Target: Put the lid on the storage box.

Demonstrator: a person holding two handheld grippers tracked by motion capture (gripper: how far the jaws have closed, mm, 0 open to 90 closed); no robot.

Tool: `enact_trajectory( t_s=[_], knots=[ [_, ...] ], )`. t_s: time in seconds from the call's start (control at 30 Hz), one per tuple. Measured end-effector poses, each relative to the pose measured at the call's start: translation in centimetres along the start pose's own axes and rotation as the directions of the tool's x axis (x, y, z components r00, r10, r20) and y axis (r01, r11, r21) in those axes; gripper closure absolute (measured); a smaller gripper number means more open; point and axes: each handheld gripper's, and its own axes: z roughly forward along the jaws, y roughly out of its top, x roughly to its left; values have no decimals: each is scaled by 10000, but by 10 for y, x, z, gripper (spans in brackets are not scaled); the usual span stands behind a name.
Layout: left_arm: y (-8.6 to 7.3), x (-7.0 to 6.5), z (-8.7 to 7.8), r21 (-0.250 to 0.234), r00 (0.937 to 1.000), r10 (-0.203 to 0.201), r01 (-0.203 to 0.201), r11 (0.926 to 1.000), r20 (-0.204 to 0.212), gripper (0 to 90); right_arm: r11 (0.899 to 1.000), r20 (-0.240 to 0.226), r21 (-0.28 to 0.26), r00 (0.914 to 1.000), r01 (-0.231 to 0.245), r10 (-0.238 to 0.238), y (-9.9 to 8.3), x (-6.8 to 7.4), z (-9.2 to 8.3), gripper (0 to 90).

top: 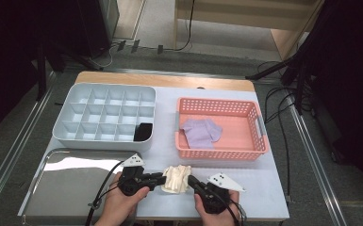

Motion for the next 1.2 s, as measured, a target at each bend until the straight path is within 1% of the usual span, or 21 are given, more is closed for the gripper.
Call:
enact_trajectory(
  t_s=[0.07,0.13,0.2,0.23,0.3,0.33,0.43,0.5,0.53,0.57,0.6,0.63,0.67,0.73,0.77,0.83,0.87,0.93,1.0,1.1,1.2],
  knots=[
    [0,0,0,-25,10000,8,-8,10000,-38,745,10000,102,-59,9999,-28,29,0,-5,-4,898],
    [-1,0,0,-25,10000,25,-25,10000,-73,748,9998,376,-75,9991,-198,200,-2,-14,-9,898],
    [-1,-1,1,-42,10000,3,-3,10000,-69,748,9991,518,-121,9978,-414,420,-3,-22,-12,898],
    [-1,-1,1,-27,10000,19,-19,10000,-36,748,9987,470,-228,9978,-462,472,-2,-25,-13,899],
    [-1,-2,2,-16,10000,53,-53,10000,-15,746,9980,292,-366,9982,-523,533,-1,-24,-15,899],
    [-2,-3,3,20,10000,82,-82,10000,-16,745,9982,149,-448,9991,-396,403,-1,-23,-14,899],
    [-2,-5,4,61,10000,70,-70,10000,14,743,9986,-618,-430,9977,-321,294,1,-10,-11,899],
    [-3,-5,4,66,10000,46,-46,10000,32,743,9993,-967,-317,9952,-187,155,2,1,-5,899],
    [-3,-5,4,85,10000,65,-65,9999,35,741,9995,-1176,-319,9931,-18,-20,2,7,-1,899],
    [-3,-4,3,88,9999,96,-96,9999,57,734,9997,-1248,-252,9922,25,-56,2,12,1,899],
    [-3,-4,2,69,9999,118,-119,9999,91,715,9996,-1365,-224,9904,175,-204,2,17,5,898],
    [-3,-4,0,-23,9999,74,-74,10000,127,688,9997,-1428,-129,9895,207,-223,1,21,9,898],
    [-3,-3,-3,-39,9998,116,-116,9999,129,654,9993,-1506,-105,9879,354,-366,0,25,13,898],
    [-3,0,-8,-214,9998,89,-85,9997,159,654,9988,-1534,34,9871,479,-468,-3,30,19,898],
    [-2,2,-11,-362,9999,-8,11,9993,108,674,9983,-1515,108,9869,570,-547,-4,32,23,898],
    [0,6,-15,-640,9995,-262,273,9976,181,696,9965,-1414,311,9873,781,-730,-7,35,29,898],
    [1,8,-17,-765,9991,-370,387,9963,228,701,9960,-1375,435,9879,778,-712,-8,36,32,898],
    [2,8,-17,-826,9983,-490,514,9953,304,703,9950,-1362,522,9877,848,-770,-10,37,38,898],
    [3,6,-15,-801,9988,-423,443,9958,257,679,9941,-1317,556,9876,937,-857,-12,39,42,898],
    [5,4,-11,-904,9985,-492,511,9946,228,597,9917,-1260,559,9861,1157,-1080,-13,43,43,897],
    [7,2,-5,-779,9983,-552,566,9954,198,553,9897,-1212,578,9849,1312,-1235,-14,44,42,897]
  ],
)
